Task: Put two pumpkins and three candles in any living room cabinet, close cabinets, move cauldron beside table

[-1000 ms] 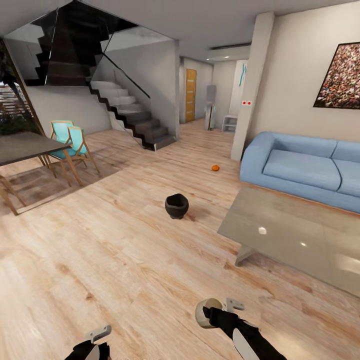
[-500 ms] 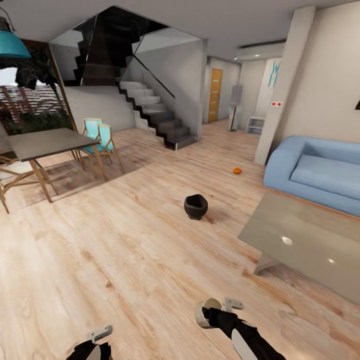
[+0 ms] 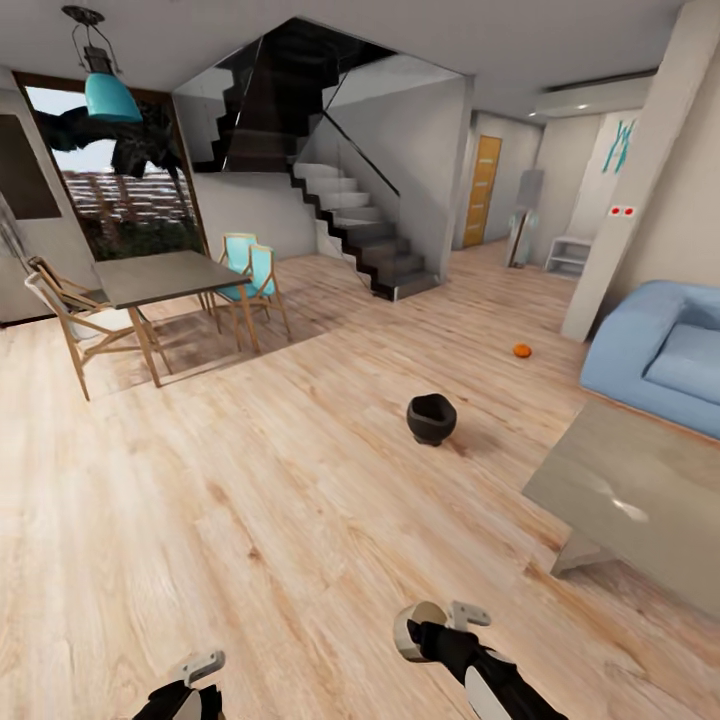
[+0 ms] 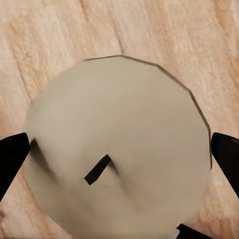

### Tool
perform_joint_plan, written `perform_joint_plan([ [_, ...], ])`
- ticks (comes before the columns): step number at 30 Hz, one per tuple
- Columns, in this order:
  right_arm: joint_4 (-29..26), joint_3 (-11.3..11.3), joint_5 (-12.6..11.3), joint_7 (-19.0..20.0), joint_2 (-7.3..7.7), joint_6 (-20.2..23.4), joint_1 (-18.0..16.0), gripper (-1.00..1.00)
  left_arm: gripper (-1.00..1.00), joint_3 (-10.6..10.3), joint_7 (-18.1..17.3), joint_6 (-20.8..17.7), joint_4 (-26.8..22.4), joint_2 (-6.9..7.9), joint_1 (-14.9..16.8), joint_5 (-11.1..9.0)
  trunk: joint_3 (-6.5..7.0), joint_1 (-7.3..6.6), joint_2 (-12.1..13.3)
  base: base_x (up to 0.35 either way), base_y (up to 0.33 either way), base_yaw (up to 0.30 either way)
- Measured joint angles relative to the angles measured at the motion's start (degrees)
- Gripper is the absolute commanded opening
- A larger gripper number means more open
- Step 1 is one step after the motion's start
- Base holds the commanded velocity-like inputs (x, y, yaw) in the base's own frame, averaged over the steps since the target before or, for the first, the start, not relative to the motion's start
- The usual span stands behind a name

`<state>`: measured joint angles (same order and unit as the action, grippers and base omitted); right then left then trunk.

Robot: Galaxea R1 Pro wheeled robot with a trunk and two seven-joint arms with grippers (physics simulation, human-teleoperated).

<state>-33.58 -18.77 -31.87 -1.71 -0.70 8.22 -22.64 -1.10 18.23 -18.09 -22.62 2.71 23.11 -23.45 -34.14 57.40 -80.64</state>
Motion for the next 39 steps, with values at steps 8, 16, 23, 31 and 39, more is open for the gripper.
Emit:
perform_joint_plan([
  [8,0.53,0.01,0.01,0.05,-0.03,-0.65,0.0,-1.0,-1.0,0.0,0.0,0.0,0.0,0.0,0.0,-0.07,0.0,-0.02,0.0,0.269,0.0,0.29],
  [16,0.54,0.01,0.01,0.07,-0.03,-0.66,0.01,-1.0,-1.0,0.0,0.0,0.0,0.0,0.0,0.0,-0.09,0.0,-0.02,0.0,0.32,0.0,0.29],
  [23,0.54,-0.04,0.01,0.05,-0.12,-0.71,0.0,-1.0,-1.0,0.0,0.0,0.0,0.0,0.0,0.0,-0.16,0.0,-0.02,0.0,0.321,0.0,0.29],
  [31,0.55,-0.04,0.0,0.04,-0.12,-0.75,0.03,-1.0,-1.0,0.0,0.0,0.0,0.03,0.0,0.0,-0.23,0.0,-0.02,0.0,0.321,0.0,0.29],
  [39,0.54,-0.05,0.03,0.11,-0.12,-0.75,0.0,-1.0,-1.0,0.0,0.0,0.0,0.15,0.0,0.0,-0.25,0.0,-0.02,0.0,0.321,0.0,0.29],
])
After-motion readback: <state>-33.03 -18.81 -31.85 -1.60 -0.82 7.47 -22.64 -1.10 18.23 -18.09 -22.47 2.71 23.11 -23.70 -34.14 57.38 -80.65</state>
